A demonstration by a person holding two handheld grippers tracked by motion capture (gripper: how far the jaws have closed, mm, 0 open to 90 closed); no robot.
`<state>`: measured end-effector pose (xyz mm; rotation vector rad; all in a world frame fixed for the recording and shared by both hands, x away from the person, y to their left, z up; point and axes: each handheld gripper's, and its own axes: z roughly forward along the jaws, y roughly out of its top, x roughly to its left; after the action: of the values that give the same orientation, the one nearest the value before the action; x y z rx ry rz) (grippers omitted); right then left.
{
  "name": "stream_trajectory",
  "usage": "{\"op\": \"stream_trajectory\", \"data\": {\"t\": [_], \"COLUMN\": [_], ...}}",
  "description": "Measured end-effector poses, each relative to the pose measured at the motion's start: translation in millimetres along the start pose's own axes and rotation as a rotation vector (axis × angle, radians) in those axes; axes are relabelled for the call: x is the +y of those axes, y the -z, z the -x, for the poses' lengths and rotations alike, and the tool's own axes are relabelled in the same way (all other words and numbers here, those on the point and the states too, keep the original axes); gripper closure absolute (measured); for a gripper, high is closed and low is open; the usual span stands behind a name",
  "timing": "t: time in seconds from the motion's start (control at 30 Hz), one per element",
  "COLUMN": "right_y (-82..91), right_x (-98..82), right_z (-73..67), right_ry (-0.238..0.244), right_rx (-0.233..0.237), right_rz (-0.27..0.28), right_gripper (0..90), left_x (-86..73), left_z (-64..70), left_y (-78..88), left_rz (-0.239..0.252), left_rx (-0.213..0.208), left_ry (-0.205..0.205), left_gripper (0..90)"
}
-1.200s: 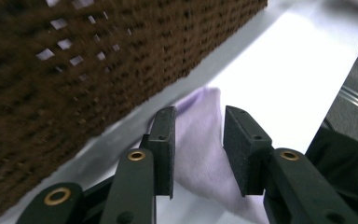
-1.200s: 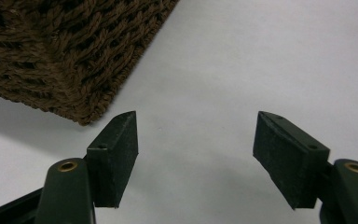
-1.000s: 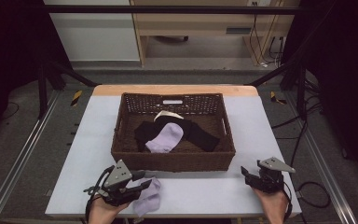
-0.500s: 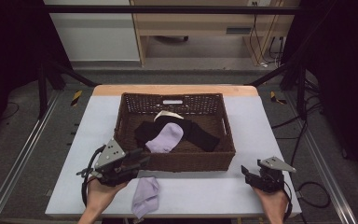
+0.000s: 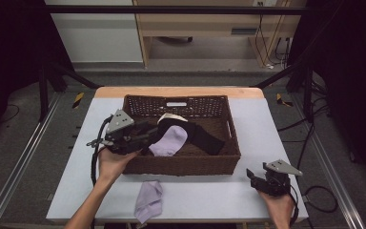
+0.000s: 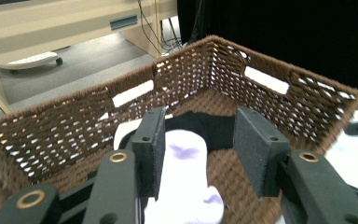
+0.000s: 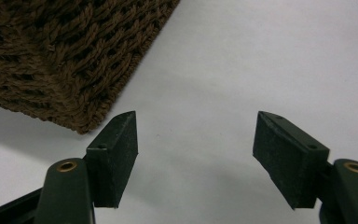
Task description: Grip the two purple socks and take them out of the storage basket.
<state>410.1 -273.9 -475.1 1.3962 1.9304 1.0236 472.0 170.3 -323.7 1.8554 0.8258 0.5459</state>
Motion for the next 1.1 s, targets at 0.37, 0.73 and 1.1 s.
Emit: {"op": "stream_trajectory", "data": {"t": [0.37, 0.73, 1.1], "right_y": [-0.8, 1.0, 0.8], "right_x": [0.3, 1.0, 1.6], "right_z": [0.2, 1.5, 1.8], "right_ry": [0.001, -0.012, -0.007], "right_rx": [0.001, -0.006, 0.002], "right_rz": [-0.001, 0.001, 0.003], "right_gripper": [30.9, 32.9, 36.1], "left_x": [18.0, 23.5, 11.2], "left_z": [-6.0, -5.0, -3.5], "left_y": [-41.7, -83.1, -121.1], "left_rz": [-0.005, -0.032, -0.098], "left_rx": [0.028, 0.066, 0.102], "left_ry": [-0.002, -0.008, -0.019], "left_gripper": [49.7, 48.0, 41.7]}}
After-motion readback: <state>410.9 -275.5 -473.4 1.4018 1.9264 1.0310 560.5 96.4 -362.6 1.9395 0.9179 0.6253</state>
